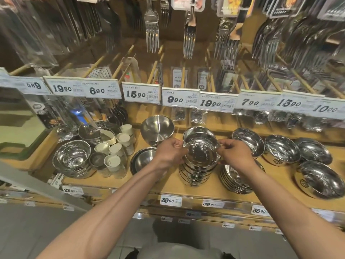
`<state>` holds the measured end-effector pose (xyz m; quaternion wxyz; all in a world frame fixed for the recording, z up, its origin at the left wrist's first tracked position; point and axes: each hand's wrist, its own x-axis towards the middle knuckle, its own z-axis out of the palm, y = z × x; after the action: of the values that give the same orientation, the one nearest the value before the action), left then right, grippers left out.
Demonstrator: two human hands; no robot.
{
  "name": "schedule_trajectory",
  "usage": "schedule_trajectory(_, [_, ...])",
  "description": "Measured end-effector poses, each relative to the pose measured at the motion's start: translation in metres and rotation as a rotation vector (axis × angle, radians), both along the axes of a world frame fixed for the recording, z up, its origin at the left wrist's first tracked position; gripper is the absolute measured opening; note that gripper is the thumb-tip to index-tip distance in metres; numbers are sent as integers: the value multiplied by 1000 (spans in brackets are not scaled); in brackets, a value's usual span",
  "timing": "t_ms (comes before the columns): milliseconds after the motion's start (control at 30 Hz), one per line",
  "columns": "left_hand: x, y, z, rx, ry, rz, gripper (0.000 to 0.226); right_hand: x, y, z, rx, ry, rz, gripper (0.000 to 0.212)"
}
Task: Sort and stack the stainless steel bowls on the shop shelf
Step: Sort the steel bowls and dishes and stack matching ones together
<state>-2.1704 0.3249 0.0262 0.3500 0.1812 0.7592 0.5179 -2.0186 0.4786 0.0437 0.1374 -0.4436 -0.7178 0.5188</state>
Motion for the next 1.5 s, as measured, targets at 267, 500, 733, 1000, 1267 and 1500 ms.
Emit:
schedule_trajectory(267, [4,-2,-1,-9,-35,-6,25,-1,3,-8,62,-67,28,34])
schedule_trajectory(500, [-17,-49,-8,30,-34,23,22,28,-6,8,72,-11,-92,25])
schedule_trajectory(733, [-42,-118,-65,-389,295,267,11,72,-75,-37,-272,5,-150,20])
schedule_trajectory(1000, [-41,-97,-83,-543,538,191,30,55,-118,-64,-365,-89,14,21])
schedule_trajectory(1267, [-50,-83,-73,-669,399,210,37,56,-126,-66,-373,-106,32,22])
schedule_trajectory(1500, [-59,-86,-54,-580,328,259,37,58,-130,-72,-424,-123,41,20])
